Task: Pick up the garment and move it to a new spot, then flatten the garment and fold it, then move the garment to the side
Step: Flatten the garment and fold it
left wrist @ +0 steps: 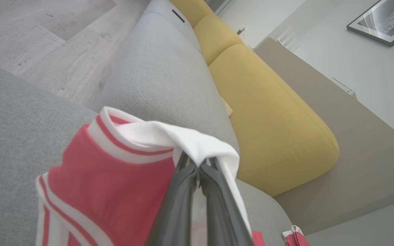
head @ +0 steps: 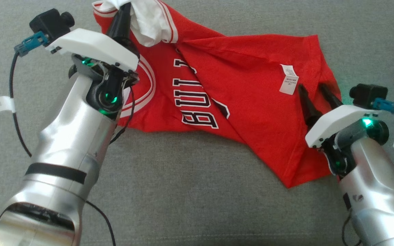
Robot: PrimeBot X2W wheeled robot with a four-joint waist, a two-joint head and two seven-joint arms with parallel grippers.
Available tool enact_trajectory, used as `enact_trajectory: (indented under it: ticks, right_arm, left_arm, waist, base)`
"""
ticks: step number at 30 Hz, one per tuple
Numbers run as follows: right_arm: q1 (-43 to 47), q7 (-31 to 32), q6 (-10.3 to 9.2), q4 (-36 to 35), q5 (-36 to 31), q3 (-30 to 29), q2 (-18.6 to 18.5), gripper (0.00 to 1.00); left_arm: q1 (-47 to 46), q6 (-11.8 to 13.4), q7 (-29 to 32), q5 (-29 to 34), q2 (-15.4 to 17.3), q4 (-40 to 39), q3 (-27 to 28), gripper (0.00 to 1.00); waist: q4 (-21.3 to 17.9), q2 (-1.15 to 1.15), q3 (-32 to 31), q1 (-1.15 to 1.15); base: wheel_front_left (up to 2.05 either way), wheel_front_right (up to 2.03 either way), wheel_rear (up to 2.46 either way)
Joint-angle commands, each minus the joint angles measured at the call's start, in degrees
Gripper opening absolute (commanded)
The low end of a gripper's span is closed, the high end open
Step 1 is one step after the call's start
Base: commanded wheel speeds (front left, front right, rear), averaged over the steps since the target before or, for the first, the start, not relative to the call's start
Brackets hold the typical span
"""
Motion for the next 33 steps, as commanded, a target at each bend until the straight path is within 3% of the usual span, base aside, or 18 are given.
enact_trajectory:
  ticks: [1, 7, 23, 26, 27, 28, 30, 33]
  right_arm:
    - [-2.6, -1.0, 0.39, -1.4, 1.5, 1.5, -0.5, 1.0]
    - [-5.3, -1.7, 0.39, 0.9, 2.8, 1.8, -1.6, 1.0]
    - [-13.9, -3.5, 0.39, 15.7, 4.2, 0.8, -1.2, 1.0]
    - [-15.0, -3.9, 0.39, 17.3, 4.8, 1.8, -1.0, 0.71]
    - [-15.3, -4.0, 0.39, 17.7, 5.0, 2.2, -1.0, 0.53]
    - [-15.5, -4.1, 0.39, 18.2, 5.2, 2.5, -1.0, 0.45]
    - [-16.0, -4.7, 0.39, 19.0, 5.5, 3.1, -1.2, 0.0]
    - [-16.9, -6.7, 0.39, 19.7, 5.6, 3.8, -1.6, 0.0]
  left_arm:
    - [-3.6, -0.6, -0.7, 0.2, 1.0, -1.2, 1.0, 0.0]
    - [-3.8, -1.2, -1.0, 0.3, 0.6, -0.6, 0.3, 0.0]
    - [-4.0, -2.0, -1.0, 0.4, 0.2, 0.6, -1.2, 0.0]
    - [-4.0, -2.1, -1.0, 0.3, 0.2, 0.8, -1.3, 0.0]
    - [-4.1, -2.1, -1.0, 0.3, 0.2, 0.9, -1.3, 0.0]
    - [-4.1, -2.1, -1.1, 0.2, 0.2, 1.0, -1.3, 0.0]
    - [-4.2, -2.2, -1.2, 0.2, 0.3, 1.2, -1.3, 0.0]
    - [-4.2, -2.3, -1.3, 0.1, 0.4, 1.5, -1.3, 0.0]
  waist:
    - [0.4, 0.0, 0.0, 0.0]
    - [0.9, 0.0, 0.2, 0.0]
    - [3.0, 0.0, 0.4, 0.0]
    - [3.3, 0.0, 0.5, 0.0]
    - [3.4, 0.0, 0.5, 0.0]
    - [3.5, 0.0, 0.5, 0.0]
    - [3.5, 0.0, 0.6, 0.0]
    - [3.4, 0.0, 0.6, 0.0]
  base:
    - [0.0, 0.0, 0.0]
    - [0.0, 0.0, 0.0]
    - [0.0, 0.0, 0.0]
    - [0.0, 0.0, 0.0]
    - [0.0, 0.0, 0.0]
    - [0.0, 0.0, 0.0]
    - [0.0, 0.0, 0.0]
    - [0.0, 0.0, 0.0]
